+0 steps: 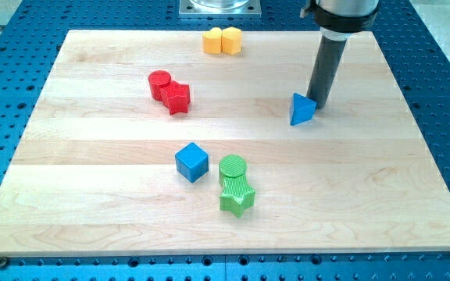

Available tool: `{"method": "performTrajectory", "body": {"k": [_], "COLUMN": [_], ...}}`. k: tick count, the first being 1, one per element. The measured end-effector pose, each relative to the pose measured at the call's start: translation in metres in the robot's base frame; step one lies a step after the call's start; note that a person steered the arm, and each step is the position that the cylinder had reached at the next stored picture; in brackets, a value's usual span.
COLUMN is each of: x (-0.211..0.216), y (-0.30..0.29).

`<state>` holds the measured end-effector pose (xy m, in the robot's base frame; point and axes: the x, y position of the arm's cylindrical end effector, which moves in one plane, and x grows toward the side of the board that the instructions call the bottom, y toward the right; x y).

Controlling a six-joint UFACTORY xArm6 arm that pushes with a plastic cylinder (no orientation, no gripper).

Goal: Slide the triangle into the red star

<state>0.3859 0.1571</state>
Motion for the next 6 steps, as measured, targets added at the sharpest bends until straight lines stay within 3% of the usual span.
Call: {"method": "performTrajectory", "body": {"k": [3, 6], "x": [0.023, 0.021], "y": [0.002, -0.100]}}
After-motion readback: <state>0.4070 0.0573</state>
